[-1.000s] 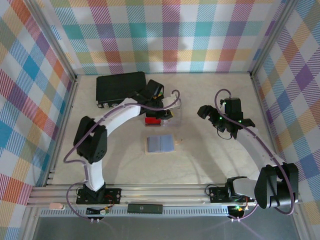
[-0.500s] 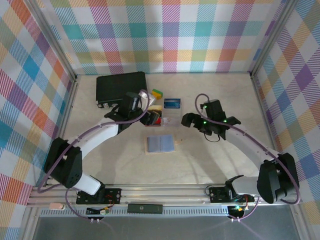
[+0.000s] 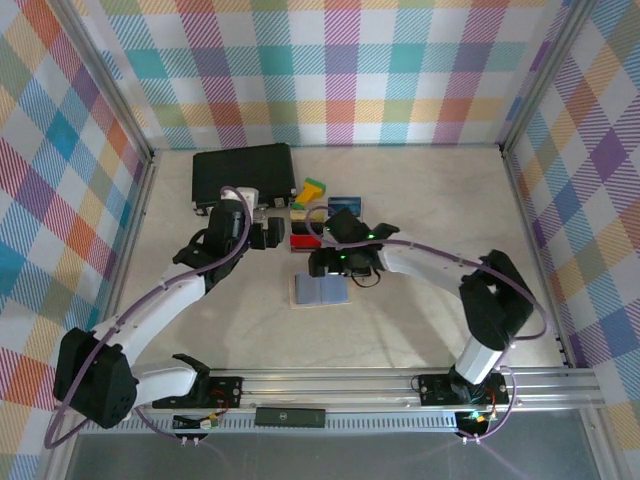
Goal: Take the credit cards out of the card holder
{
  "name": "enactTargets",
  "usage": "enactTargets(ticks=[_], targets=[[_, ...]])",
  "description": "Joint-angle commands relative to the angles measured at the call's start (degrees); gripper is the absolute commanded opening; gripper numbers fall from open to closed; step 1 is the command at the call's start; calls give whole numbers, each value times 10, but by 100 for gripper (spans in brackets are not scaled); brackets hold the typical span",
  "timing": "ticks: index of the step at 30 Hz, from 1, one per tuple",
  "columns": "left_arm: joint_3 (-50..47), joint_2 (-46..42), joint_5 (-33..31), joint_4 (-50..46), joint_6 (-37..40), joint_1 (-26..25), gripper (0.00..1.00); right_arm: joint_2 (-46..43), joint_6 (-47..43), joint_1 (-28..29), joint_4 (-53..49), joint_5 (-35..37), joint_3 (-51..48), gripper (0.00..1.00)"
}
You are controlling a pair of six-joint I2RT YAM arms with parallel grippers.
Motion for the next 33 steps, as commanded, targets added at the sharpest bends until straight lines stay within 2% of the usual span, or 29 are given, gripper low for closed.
enactTargets(ticks=[1,5,10,13,18,21,33], targets=[[-8,-30,-47,-39,-57,21,100,46,11,23,-56,31,54,90],[1,-59,-64,-97,-115,43,100,106,14,45,-90,45,114,84],[11,-81,-65,-143,-154,66,100,158,16,55,-113,53,163,83],[7,-93,-62,-154,-169,79,100,181,17,57,-126,52,186,84],[2,-106,-10,-151,-173,98,100,211,13,58,-132,45,210,83],[14,-100,-28,-180,-207,101,100,223,15,58,-140,51,215,82],[15,-98,-17,-181,-175,101,100,250,19,58,-165,68,211,81]])
